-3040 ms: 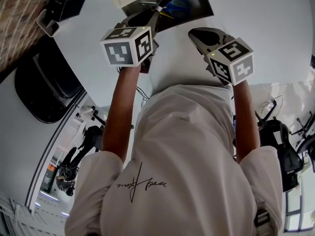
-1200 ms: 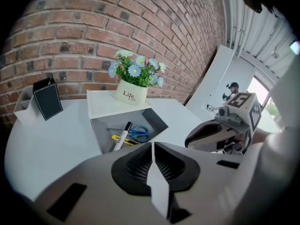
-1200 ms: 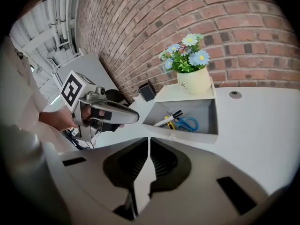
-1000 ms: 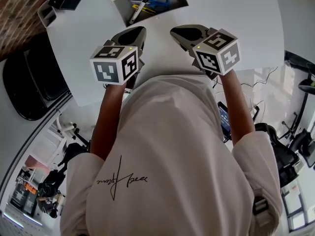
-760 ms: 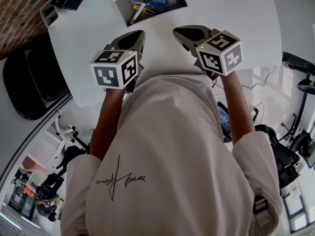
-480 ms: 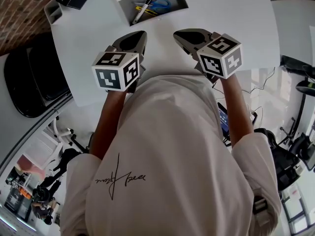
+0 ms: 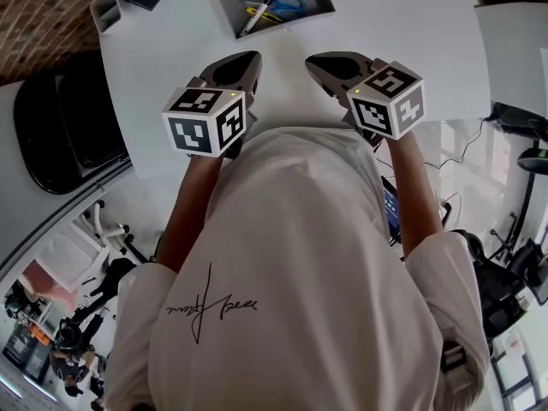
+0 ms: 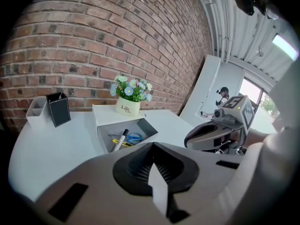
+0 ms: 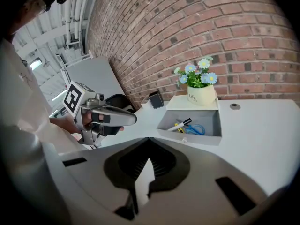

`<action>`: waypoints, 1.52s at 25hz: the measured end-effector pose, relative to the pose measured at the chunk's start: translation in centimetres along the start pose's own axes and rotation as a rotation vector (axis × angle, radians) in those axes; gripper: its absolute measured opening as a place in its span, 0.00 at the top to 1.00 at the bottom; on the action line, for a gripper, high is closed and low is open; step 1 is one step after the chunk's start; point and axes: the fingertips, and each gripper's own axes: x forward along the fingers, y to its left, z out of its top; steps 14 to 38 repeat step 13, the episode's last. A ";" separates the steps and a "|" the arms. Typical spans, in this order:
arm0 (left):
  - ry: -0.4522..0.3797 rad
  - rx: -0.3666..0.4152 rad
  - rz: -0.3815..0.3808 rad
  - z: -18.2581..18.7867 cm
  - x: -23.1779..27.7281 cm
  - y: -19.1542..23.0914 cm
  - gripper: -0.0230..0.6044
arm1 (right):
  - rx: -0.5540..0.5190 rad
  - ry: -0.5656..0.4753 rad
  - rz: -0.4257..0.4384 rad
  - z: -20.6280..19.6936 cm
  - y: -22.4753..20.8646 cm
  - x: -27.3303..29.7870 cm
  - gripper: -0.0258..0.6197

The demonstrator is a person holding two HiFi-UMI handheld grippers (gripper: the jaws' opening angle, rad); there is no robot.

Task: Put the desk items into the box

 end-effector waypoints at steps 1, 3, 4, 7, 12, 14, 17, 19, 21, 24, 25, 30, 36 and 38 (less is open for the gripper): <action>-0.003 0.000 -0.001 0.1 -0.1 0.0 0.96 | -0.001 -0.003 -0.002 0.0 0.1 -0.1 0.92; -0.006 0.003 -0.007 0.0 -0.1 -0.3 0.96 | -0.003 -0.007 -0.004 0.0 0.2 -0.3 0.92; -0.005 0.004 -0.012 0.0 0.0 -0.5 0.96 | -0.003 -0.006 -0.006 0.0 0.3 -0.4 0.92; 0.001 0.014 -0.028 -0.2 0.2 -1.2 0.96 | 0.002 -0.002 -0.009 -0.3 0.3 -0.6 0.92; 0.002 0.016 -0.030 -0.2 0.2 -1.2 0.96 | 0.009 -0.004 -0.009 -0.4 0.3 -0.9 0.92; 0.001 0.014 -0.028 -0.2 0.1 -1.1 0.96 | 0.011 -0.006 -0.009 -0.5 0.3 -0.9 0.92; 0.001 0.014 -0.028 -0.2 0.1 -1.1 0.96 | 0.011 -0.006 -0.009 -0.5 0.3 -0.9 0.92; 0.001 0.014 -0.028 -0.2 0.1 -1.1 0.96 | 0.011 -0.006 -0.009 -0.5 0.3 -0.9 0.92; 0.001 0.014 -0.028 -0.2 0.1 -1.1 0.96 | 0.011 -0.006 -0.009 -0.5 0.3 -0.9 0.92; 0.001 0.014 -0.028 -0.2 0.1 -1.1 0.96 | 0.011 -0.006 -0.009 -0.5 0.3 -0.9 0.92; 0.001 0.014 -0.028 -0.2 0.1 -1.1 0.96 | 0.011 -0.006 -0.009 -0.5 0.3 -0.9 0.92; 0.001 0.014 -0.028 -0.2 0.1 -1.1 0.96 | 0.011 -0.006 -0.009 -0.5 0.3 -0.9 0.92; 0.001 0.014 -0.028 -0.2 0.1 -1.1 0.96 | 0.011 -0.006 -0.009 -0.5 0.3 -0.9 0.92; 0.001 0.014 -0.028 -0.2 0.1 -1.1 0.96 | 0.011 -0.006 -0.009 -0.5 0.3 -0.9 0.92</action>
